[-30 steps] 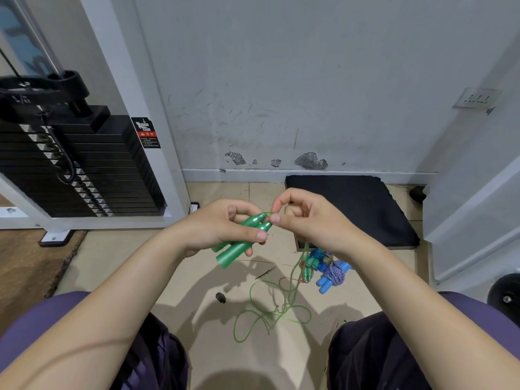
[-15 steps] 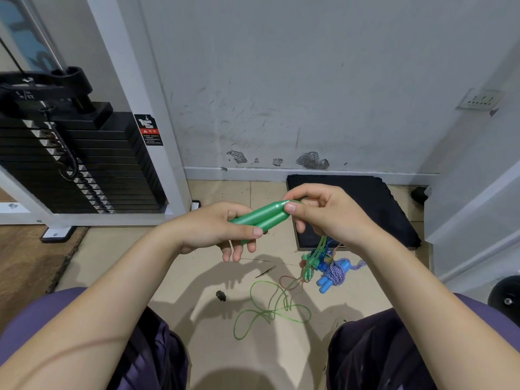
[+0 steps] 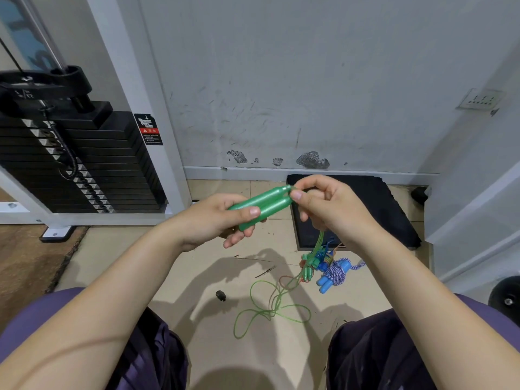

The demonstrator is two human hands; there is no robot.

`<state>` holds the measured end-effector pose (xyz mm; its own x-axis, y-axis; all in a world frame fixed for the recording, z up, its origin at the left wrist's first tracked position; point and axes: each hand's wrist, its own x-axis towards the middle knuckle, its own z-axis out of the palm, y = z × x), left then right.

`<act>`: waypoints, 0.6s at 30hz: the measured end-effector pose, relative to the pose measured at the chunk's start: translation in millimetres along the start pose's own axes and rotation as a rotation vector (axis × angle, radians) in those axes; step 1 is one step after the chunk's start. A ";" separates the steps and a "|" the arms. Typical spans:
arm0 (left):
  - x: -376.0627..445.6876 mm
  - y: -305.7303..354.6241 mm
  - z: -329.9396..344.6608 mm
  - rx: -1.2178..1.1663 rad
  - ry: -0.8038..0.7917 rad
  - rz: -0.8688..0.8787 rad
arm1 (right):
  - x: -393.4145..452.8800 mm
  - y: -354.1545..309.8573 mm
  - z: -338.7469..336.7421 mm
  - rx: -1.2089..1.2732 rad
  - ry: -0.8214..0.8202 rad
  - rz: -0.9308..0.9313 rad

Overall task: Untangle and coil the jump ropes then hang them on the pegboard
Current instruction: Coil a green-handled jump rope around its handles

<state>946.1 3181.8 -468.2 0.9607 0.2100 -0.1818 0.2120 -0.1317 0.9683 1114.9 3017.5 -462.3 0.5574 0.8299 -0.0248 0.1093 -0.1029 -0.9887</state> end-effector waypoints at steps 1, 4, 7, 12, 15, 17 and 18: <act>1.2 0.2 -1.1 -0.072 0.049 0.023 | 0.9 -0.8 -1.7 0.038 0.019 -0.007; 6.5 -0.5 -7.0 -0.347 0.278 0.094 | 3.1 0.7 -9.1 0.101 0.070 -0.019; 9.3 -2.4 -15.3 -0.419 0.499 0.125 | 5.6 6.4 -10.6 -0.034 0.130 -0.024; 9.2 -9.0 -10.1 -0.060 0.421 -0.061 | 3.4 9.9 0.2 -0.294 0.011 -0.037; 7.6 -11.6 -1.7 0.143 0.169 -0.158 | 0.2 8.2 8.7 -0.346 -0.116 -0.040; 6.7 -12.6 2.5 0.237 0.088 -0.181 | 0.1 8.3 12.5 -0.361 -0.154 -0.051; 7.1 -12.7 3.5 0.245 0.099 -0.182 | 0.7 8.9 13.4 -0.363 -0.153 -0.058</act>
<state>950.9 3181.6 -482.3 0.8833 0.3431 -0.3194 0.4274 -0.3097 0.8494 1105.3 3024.5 -473.2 0.4157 0.9093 -0.0194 0.4359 -0.2179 -0.8732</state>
